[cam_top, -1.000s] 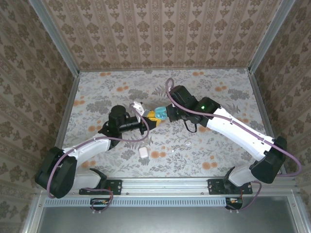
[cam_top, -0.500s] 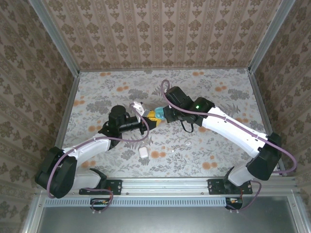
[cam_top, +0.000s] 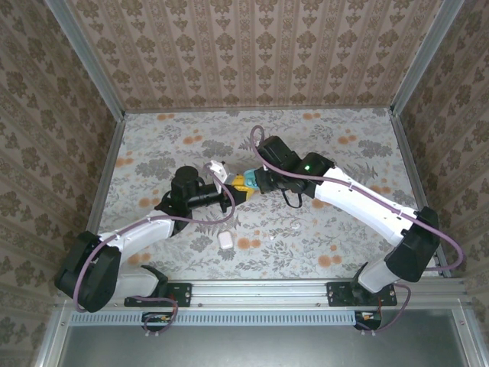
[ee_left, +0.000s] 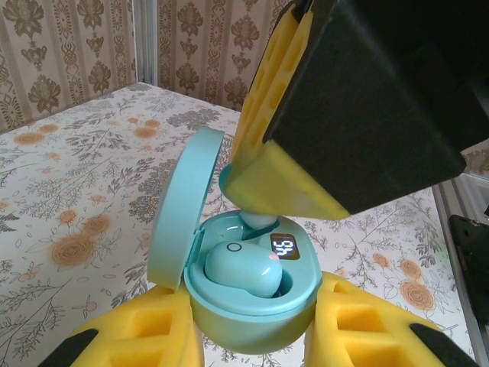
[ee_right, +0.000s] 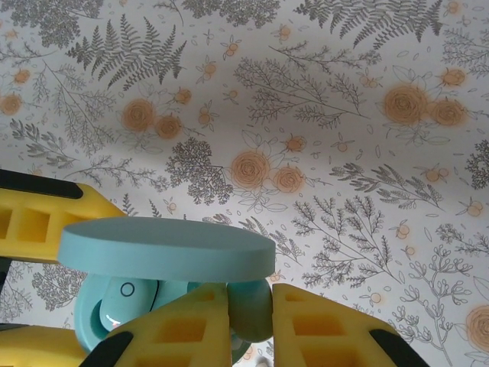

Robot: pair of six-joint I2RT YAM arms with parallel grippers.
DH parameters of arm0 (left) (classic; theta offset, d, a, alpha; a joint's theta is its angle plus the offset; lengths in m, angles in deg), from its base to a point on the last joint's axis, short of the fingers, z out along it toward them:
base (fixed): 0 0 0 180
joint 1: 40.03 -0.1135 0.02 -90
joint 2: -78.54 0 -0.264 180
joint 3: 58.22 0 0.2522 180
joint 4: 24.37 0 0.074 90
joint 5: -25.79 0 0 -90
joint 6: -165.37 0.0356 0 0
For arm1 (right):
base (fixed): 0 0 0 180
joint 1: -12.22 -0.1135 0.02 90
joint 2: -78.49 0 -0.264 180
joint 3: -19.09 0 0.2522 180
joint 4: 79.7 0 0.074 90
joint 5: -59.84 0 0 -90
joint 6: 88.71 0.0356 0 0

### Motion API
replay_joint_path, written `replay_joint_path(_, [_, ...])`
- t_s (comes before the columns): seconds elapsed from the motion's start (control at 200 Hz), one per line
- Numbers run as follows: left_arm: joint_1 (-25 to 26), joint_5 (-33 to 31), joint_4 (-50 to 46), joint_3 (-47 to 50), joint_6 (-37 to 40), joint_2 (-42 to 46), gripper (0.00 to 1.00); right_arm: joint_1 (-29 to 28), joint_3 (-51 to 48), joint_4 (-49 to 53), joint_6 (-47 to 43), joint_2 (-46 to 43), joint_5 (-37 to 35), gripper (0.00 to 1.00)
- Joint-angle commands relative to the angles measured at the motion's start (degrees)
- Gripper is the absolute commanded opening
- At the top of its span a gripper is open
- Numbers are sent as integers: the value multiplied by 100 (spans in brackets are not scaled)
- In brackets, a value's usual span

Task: Insert the wireless bluetooth earbuds into the charging case

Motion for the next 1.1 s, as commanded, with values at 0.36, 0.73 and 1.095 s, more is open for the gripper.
replay_joint_path(0.36, [41, 109, 232, -174, 62, -24, 23, -71, 200, -21, -86, 166, 284, 18])
replay_joint_path(0.73, [41, 113, 236, -176, 76, -42, 24, -84, 243, 38, -38, 147, 391, 22])
replay_joint_path(1.095, [42, 109, 232, -164, 72, -30, 24, -80, 316, 81, 14, 40, 378, 29])
